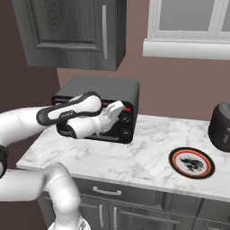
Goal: Pick up the bagel from the plate, place it on the toaster oven rack, close the door, and set the timer.
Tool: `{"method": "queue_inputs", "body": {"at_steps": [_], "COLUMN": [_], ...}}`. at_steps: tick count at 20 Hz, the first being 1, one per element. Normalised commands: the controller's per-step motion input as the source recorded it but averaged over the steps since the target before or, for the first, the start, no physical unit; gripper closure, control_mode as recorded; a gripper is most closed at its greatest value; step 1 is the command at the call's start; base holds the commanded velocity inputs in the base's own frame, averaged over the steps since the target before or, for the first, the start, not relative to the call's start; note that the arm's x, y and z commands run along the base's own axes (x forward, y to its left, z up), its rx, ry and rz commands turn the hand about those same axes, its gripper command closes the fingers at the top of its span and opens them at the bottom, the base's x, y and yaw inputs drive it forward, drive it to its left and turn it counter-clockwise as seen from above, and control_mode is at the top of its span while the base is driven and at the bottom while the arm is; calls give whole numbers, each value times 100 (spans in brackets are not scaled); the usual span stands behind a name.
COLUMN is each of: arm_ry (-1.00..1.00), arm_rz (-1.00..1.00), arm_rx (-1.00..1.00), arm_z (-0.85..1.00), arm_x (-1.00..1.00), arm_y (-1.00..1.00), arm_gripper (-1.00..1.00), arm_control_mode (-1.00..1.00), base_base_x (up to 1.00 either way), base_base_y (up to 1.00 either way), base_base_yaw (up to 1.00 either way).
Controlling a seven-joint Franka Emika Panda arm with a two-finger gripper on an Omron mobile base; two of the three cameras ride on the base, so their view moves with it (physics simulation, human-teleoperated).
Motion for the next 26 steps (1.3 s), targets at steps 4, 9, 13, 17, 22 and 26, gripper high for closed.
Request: {"method": "queue_inputs", "body": {"at_steps": [4,9,13,17,22,26], "arm_ry": [2,5,7,5,1,0], "arm_rz": [-21,-13,-9,-3,0,0], "arm_rx": [0,0,0,3,3,3], "arm_z": [-1,-10,-18,-11,0,7], "arm_x": [0,28,80,98,79,12], "arm_y": [100,100,100,81,56,38], "arm_gripper": [-100,-100,-100,-100,-100,-100], "arm_control_mode": [-100,-100,-100,-100,-100,-100], "base_base_x": [0,0,0,0,0,0], "base_base_y": [0,0,0,0,0,0], "base_base_yaw": [0,0,0,0,0,0]}}
